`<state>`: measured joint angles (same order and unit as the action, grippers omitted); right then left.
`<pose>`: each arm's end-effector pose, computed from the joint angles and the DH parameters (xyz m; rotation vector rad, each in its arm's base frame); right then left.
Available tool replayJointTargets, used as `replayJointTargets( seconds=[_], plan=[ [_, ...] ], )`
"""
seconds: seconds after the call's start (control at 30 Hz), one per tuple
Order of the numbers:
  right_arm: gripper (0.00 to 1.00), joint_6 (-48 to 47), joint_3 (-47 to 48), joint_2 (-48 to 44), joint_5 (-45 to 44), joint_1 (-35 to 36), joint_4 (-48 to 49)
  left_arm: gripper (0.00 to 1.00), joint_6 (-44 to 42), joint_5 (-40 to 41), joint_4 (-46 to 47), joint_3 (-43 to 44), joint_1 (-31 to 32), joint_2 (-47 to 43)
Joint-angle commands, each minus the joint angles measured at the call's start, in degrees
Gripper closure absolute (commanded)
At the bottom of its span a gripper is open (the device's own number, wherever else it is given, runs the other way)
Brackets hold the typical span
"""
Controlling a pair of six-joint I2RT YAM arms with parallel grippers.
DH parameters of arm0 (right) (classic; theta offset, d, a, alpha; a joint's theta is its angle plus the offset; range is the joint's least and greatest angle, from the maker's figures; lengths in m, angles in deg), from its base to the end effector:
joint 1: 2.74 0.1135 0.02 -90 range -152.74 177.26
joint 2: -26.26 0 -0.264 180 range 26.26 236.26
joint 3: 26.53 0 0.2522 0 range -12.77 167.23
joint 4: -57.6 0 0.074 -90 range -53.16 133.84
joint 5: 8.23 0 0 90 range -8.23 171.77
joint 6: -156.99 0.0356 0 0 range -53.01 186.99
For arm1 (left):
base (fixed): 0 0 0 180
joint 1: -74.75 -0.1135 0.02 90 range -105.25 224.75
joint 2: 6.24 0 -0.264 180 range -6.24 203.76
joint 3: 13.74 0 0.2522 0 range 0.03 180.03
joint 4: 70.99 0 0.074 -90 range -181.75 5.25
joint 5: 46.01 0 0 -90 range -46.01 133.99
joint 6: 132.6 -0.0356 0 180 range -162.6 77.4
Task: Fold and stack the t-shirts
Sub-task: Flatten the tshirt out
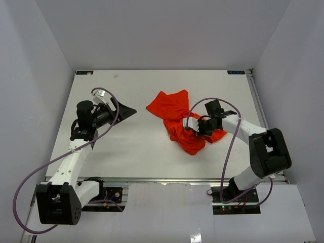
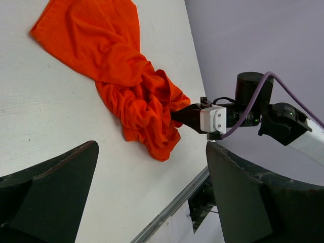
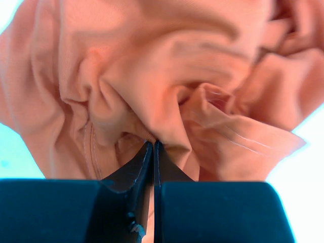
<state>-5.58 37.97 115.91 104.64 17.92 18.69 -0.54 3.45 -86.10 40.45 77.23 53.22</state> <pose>0.2696 0.1165 0.1743 -1.9409 1.6704 0.2074 0.2305 -0.0331 0.2825 -0.1900 2.0142 -1.1861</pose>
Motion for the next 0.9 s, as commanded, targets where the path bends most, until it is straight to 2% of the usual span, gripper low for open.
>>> replayJointTargets(
  seconds=[0.0, 0.4, 0.63, 0.77, 0.87],
  plan=[
    [0.94, 1.21, 3.66, -4.91, 3.05, -0.62, -3.24, 0.02, 0.30, -0.34, 0.72, -0.26, 0.16, -0.93],
    [0.94, 7.62, 9.63, -12.91, 8.23, -5.72, -7.28, 0.02, 0.03, -3.06, 2.75, -0.52, 1.30, 0.56],
    [0.94, 12.45, 12.98, -16.34, 13.51, -6.16, -7.81, 0.02, -0.32, -2.53, 4.42, 1.06, 6.04, 4.26],
    [0.94, 10.19, 13.33, -18.98, 18.07, -5.64, -12.28, 0.02, -0.32, -2.27, 4.95, 1.15, 7.19, 5.05],
    [0.94, 2.99, 11.58, -20.30, 19.14, -2.58, -19.57, 0.02, -0.49, -2.62, 5.04, 1.06, 7.45, 5.23]
  ],
)
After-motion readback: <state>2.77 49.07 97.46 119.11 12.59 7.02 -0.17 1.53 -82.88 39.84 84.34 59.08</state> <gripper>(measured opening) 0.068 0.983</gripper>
